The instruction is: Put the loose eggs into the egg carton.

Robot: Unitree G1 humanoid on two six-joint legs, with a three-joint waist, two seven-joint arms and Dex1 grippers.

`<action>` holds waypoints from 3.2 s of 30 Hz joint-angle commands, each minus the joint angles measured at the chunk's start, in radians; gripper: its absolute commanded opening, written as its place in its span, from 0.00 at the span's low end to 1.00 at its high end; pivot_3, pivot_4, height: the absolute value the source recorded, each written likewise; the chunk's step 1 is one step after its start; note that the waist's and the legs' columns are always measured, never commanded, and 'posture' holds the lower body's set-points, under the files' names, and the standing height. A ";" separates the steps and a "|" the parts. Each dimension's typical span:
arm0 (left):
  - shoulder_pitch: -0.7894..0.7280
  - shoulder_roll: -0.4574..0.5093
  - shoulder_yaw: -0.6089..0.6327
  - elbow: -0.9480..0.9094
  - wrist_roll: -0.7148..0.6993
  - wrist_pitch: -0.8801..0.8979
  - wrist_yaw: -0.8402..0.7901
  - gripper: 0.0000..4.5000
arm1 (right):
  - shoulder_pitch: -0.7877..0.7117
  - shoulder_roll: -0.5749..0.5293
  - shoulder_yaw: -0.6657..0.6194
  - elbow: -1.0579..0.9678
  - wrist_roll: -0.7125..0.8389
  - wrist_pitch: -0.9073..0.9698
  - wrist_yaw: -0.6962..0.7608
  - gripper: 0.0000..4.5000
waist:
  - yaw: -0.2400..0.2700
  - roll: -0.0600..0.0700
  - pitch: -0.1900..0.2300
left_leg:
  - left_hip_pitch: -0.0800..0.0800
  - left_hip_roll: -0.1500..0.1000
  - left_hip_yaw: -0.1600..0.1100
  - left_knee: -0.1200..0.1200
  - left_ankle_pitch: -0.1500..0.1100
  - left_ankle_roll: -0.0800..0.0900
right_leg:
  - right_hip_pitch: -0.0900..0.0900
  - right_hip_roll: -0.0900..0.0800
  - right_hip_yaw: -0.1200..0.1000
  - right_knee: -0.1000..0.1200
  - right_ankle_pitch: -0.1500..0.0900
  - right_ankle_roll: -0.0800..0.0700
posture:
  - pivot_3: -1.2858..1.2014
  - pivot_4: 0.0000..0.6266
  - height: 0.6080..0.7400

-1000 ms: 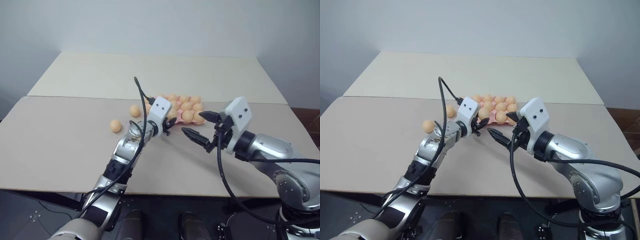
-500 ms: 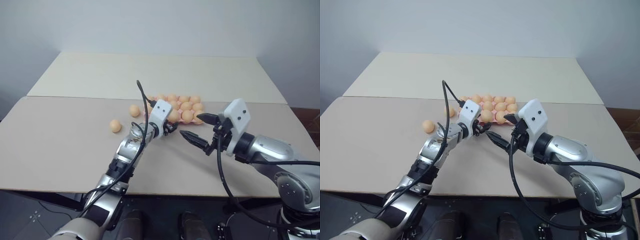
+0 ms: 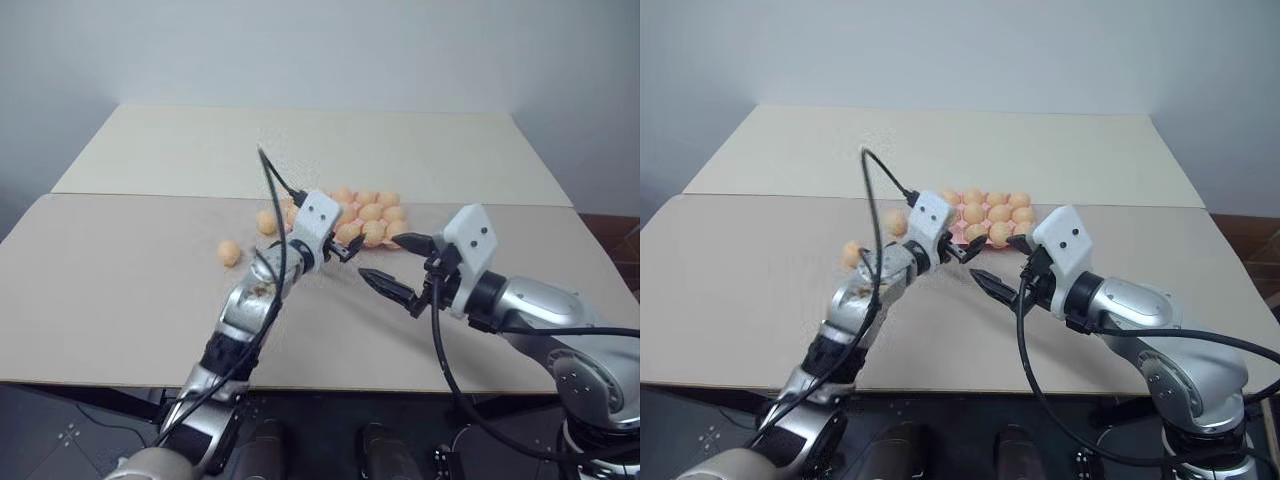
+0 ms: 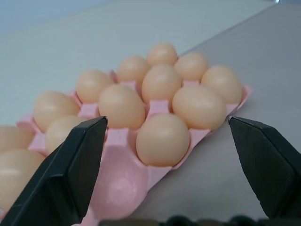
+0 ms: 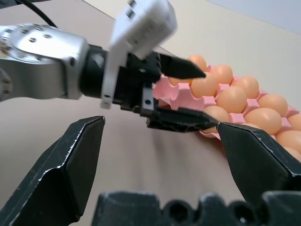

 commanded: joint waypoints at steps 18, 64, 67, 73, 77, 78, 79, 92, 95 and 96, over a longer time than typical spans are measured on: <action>0.456 0.082 0.329 -0.698 -0.035 0.496 0.248 0.99 | 0.067 0.004 0.098 0.019 -0.106 -0.243 0.136 1.00 | -0.008 0.000 0.000 | 0.006 0.001 0.000 0.000 0.000 0.000 | 0.004 0.001 0.000 0.001 0.000 0.000 | 0.52 0.24 1.00; 0.177 0.187 0.227 -0.312 -0.125 0.315 0.073 0.31 | -0.070 0.058 0.163 -0.026 -0.094 -0.087 0.035 1.00 | -0.006 -0.001 0.000 | 0.001 0.000 0.000 0.000 0.000 0.000 | 0.000 -0.001 -0.001 0.001 0.000 0.000 | 0.52 0.24 1.00; 0.111 0.164 0.162 -0.246 -0.125 0.287 0.039 0.31 | -0.059 0.045 0.141 -0.036 -0.079 -0.064 0.029 1.00 | -0.001 -0.001 0.000 | 0.001 0.000 0.000 0.000 0.000 0.000 | 0.001 -0.001 -0.001 0.001 0.000 -0.001 | 0.52 0.24 1.00; -0.041 0.135 0.052 -0.003 -0.074 0.156 -0.022 0.31 | -0.049 0.036 0.131 -0.042 -0.074 -0.051 0.027 1.00 | -0.004 -0.001 0.000 | 0.001 0.000 0.000 0.000 0.000 0.000 | 0.000 0.000 0.000 0.000 0.000 0.000 | 0.52 0.24 1.00; -0.115 0.129 0.002 0.140 -0.035 0.059 -0.058 0.31 | -0.052 0.039 0.133 -0.042 -0.075 -0.049 0.023 1.00 | -0.005 -0.001 0.001 | 0.000 0.000 0.000 0.000 0.000 0.000 | -0.001 0.000 -0.001 0.000 0.000 0.000 | 0.52 0.24 1.00; -0.126 0.130 -0.007 0.165 -0.027 0.043 -0.070 0.31 | -0.053 0.039 0.133 -0.042 -0.075 -0.049 0.021 1.00 | -0.005 -0.001 0.001 | 0.000 0.000 0.000 0.000 0.000 0.000 | -0.001 0.000 -0.001 0.000 0.000 0.000 | 0.52 0.24 1.00; -0.136 0.131 -0.015 0.187 -0.018 0.025 -0.078 0.31 | -0.053 0.040 0.133 -0.042 -0.073 -0.049 0.020 1.00 | -0.005 -0.001 0.001 | 0.000 0.000 0.000 0.000 0.000 0.000 | -0.001 0.000 -0.001 0.000 0.000 0.000 | 0.52 0.24 1.00; -0.167 0.128 -0.023 0.341 0.055 -0.113 -0.109 0.52 | -0.046 0.039 0.122 -0.045 -0.061 -0.051 0.009 1.00 | -0.005 -0.001 0.001 | 0.000 0.000 0.000 0.000 0.000 0.000 | -0.001 0.000 -0.001 0.000 0.000 0.000 | 0.52 0.24 1.00; -0.168 0.125 -0.022 0.347 0.071 -0.129 -0.109 0.74 | -0.046 0.036 0.118 -0.045 -0.058 -0.050 0.011 1.00 | -0.005 -0.001 0.001 | -0.001 0.000 0.000 0.000 0.000 0.000 | -0.001 0.000 -0.001 0.000 0.000 0.000 | 0.52 0.24 1.00; -0.166 0.125 -0.020 0.344 0.072 -0.130 -0.111 0.81 | -0.046 0.035 0.118 -0.045 -0.057 -0.050 0.011 1.00 | -0.005 -0.001 0.001 | -0.001 0.000 0.000 0.000 0.000 0.000 | -0.001 0.000 -0.001 0.000 0.000 0.000 | 0.52 0.24 1.00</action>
